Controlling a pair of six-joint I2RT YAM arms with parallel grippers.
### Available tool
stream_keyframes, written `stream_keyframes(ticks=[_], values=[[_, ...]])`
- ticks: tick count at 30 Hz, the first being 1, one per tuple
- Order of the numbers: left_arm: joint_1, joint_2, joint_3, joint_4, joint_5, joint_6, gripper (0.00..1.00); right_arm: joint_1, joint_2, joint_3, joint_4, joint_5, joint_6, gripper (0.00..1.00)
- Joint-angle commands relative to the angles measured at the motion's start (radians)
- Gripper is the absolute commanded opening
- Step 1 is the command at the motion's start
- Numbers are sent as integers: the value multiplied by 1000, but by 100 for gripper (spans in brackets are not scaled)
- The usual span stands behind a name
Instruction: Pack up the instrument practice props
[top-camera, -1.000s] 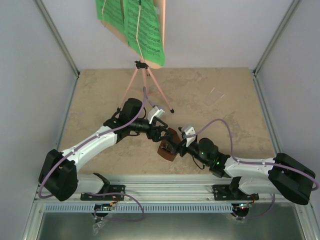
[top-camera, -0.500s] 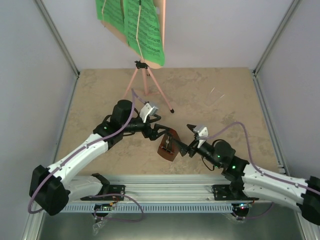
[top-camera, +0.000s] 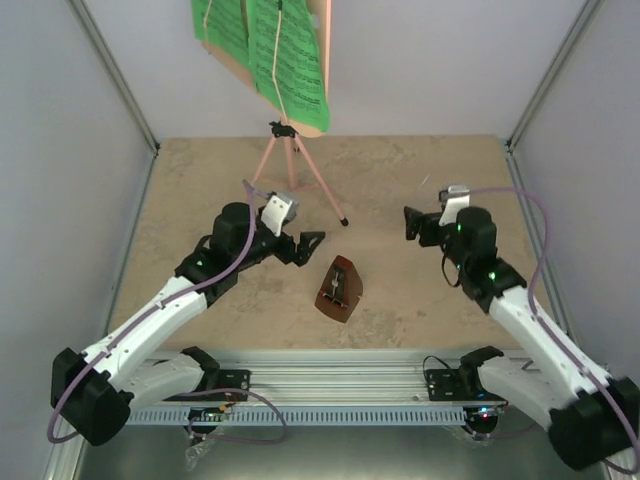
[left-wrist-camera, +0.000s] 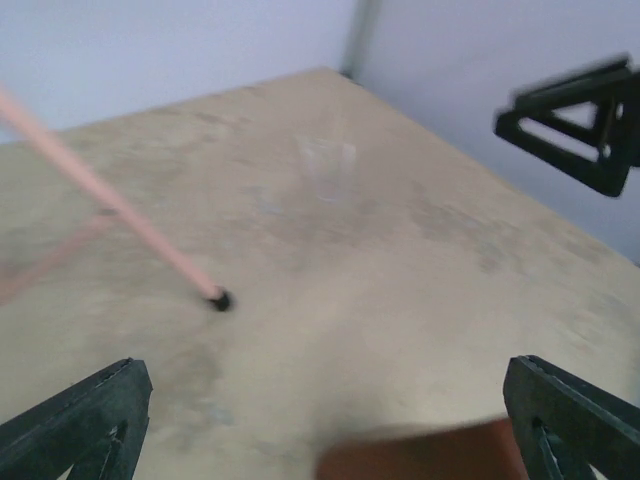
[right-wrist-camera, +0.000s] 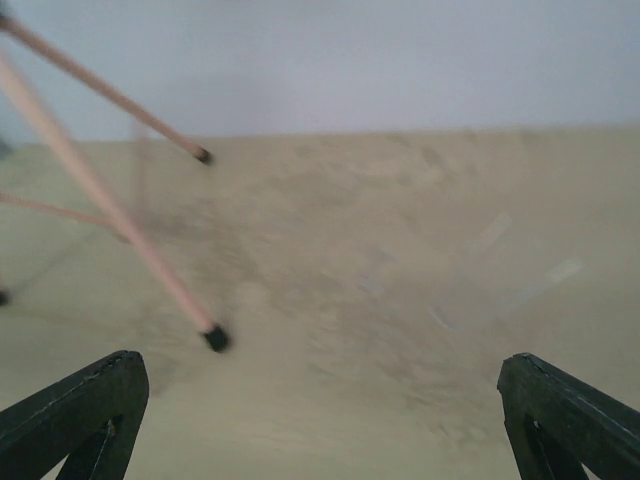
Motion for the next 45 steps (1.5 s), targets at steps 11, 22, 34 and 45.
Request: stream_keyframes(ticks=[11,22,34,45], values=[[192,-90,12,-41,-457,-54,99,-410,843,410,-128,-239,131,85],[191,-99,11,-45,-424,-60,99,-383,1157,691,-240,-83,130,72],[191,-103,16,-51,-400,-71,99,-357,1269,750,-273,-8,112,71],[191,-100,16,-54,-396,-71,99,-355,1282,744,-280,10,79,36]])
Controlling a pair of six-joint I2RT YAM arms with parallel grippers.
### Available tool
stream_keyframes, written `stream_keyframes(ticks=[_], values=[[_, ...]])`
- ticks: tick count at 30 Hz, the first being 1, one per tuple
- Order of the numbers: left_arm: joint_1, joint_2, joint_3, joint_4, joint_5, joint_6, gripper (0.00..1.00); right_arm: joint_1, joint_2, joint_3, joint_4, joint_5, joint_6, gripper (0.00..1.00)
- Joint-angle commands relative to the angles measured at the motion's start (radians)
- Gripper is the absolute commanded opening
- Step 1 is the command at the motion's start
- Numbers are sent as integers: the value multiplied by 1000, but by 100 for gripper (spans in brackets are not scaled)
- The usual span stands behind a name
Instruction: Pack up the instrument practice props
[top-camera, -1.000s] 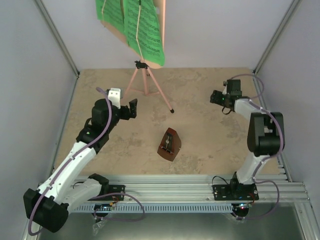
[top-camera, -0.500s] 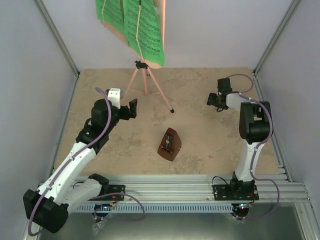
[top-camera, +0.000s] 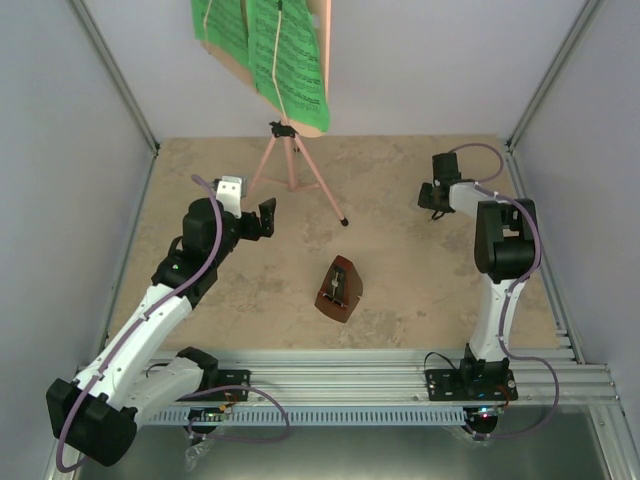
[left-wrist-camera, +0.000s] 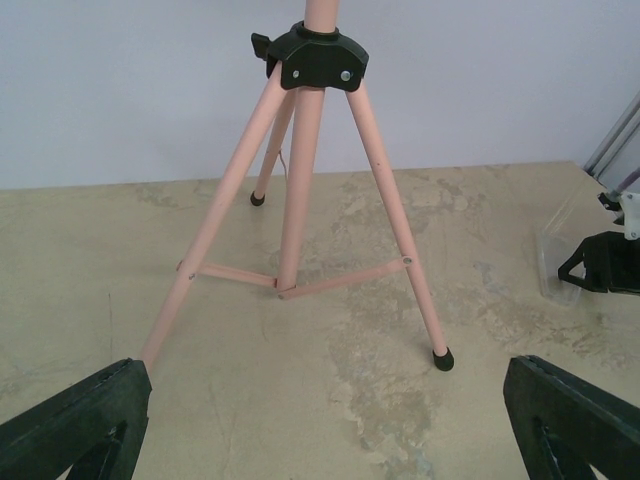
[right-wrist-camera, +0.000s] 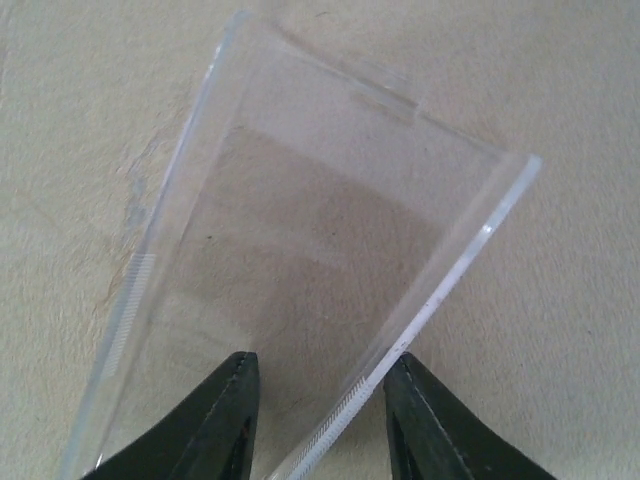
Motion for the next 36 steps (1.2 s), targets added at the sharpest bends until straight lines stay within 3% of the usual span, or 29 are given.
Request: stream_keyframes(ticks=[1,6,14,21,24,29,36], values=[[1,0,11,-17,9,-7,99,6,22,-24,-50,16,-20,32],[1,1,11,-18,12,-6,99,6,-18,-59,-44,30,-35,16],[1,4,11,-18,15,-6,99,6,-66,-96,-43,35,-40,1],[1,9,6,-7,67,5,99,6,-188,-165,-42,36,-42,0],[-1,16,3,4,151,20,98,6,-267,-231,-39,9,-43,0],[-131,31,21,-23,171,10,95,13,-433,-376,-14,-67,-21,0],[-349,20,-34,81,259,-248,97,68,-593,-537,26,-159,4,1]])
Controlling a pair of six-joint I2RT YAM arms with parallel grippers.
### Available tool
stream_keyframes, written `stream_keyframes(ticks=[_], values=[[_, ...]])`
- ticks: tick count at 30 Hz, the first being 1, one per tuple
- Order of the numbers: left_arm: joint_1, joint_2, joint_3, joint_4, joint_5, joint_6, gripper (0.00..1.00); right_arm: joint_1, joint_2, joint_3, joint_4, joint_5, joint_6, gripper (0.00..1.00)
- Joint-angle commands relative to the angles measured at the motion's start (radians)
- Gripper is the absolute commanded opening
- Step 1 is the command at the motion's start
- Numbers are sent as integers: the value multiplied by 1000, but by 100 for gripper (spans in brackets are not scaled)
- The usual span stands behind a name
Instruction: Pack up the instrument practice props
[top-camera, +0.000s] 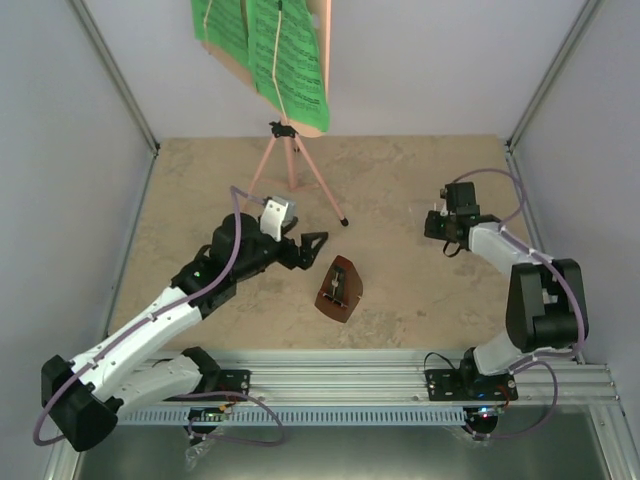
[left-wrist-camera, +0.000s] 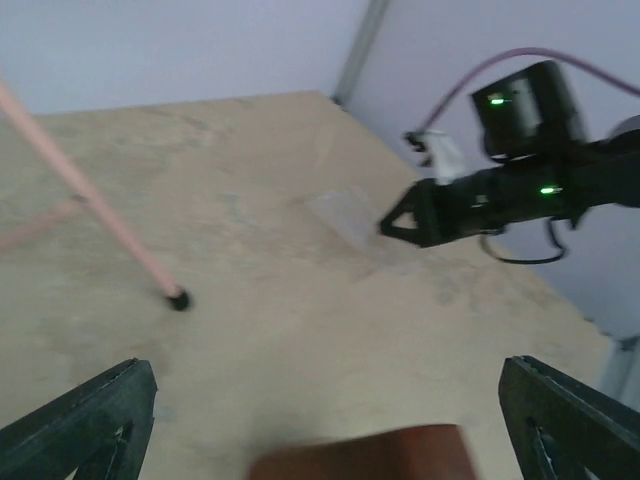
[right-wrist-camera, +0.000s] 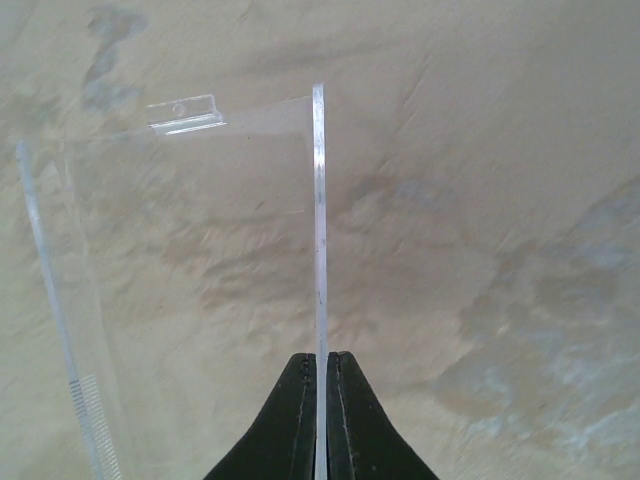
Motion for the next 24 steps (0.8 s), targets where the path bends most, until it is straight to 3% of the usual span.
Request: stream_keyframes(ticks=[1,5,14,24], values=[[-123,9,-24,60,38,-162,97,53,-61,-64,30,-75,21,0],[-249,90,33,-21,-102,-113,99,97,-96,-95,35,-92,26,0],[-317,225,80,-77,-204,-67,99,122,-210,-130,21,-113,22,0],[-370,302,115,-122,-301,-58,75,122,-269,-121,2,-114,7,0]])
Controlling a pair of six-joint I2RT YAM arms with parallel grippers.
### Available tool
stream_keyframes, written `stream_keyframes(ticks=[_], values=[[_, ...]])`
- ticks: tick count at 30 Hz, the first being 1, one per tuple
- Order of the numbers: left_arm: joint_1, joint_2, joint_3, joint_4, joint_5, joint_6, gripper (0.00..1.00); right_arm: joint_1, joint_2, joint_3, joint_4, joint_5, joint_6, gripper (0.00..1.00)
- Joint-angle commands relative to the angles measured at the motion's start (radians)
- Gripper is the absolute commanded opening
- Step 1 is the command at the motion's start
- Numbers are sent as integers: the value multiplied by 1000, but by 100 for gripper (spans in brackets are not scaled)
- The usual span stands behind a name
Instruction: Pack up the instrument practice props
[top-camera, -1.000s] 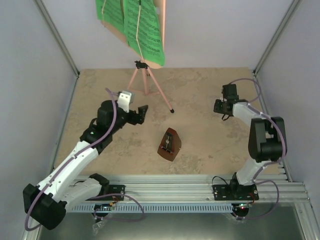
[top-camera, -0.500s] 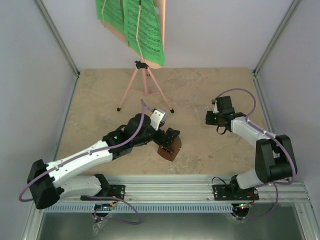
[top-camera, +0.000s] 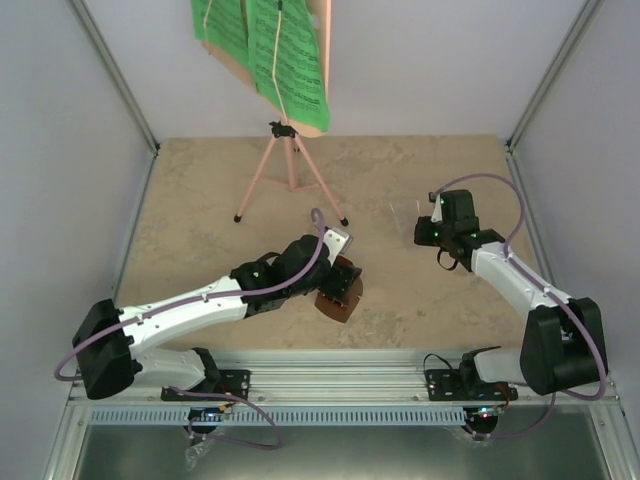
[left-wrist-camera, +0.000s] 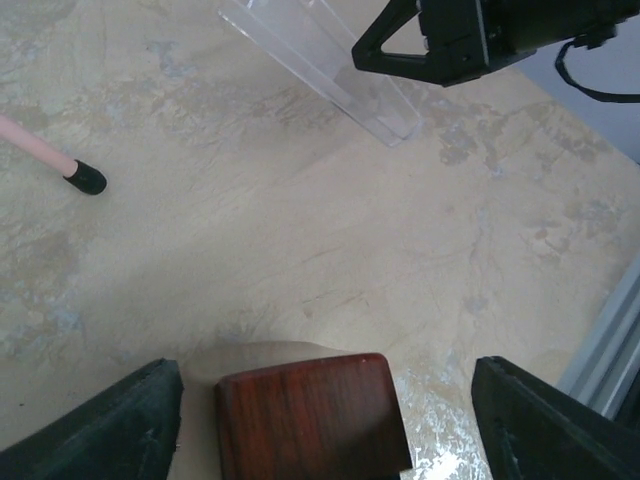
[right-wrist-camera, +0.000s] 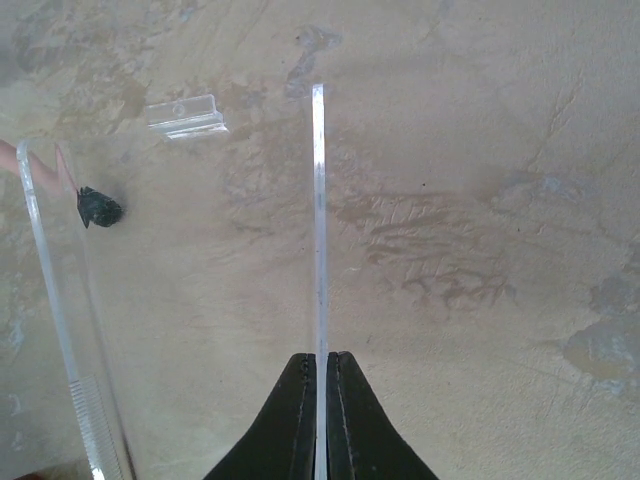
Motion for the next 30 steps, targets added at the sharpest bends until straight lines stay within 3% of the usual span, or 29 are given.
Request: stream_keyframes(ticks=[1,17,21,30], values=[[-26,34,48,-47,-100,7,72,2,-26,2,-10,-16,-8,0],[-41,97,103,-14,-500,-133,45,2,-92,-6,-22,-43,-12,0],[-30,170,186,5,-584,-148,45,4,-103,-9,-23,-60,-13,1],[73,298,278,88,-544,-190,50,31,-148,-40,-27,-88,-27,0]])
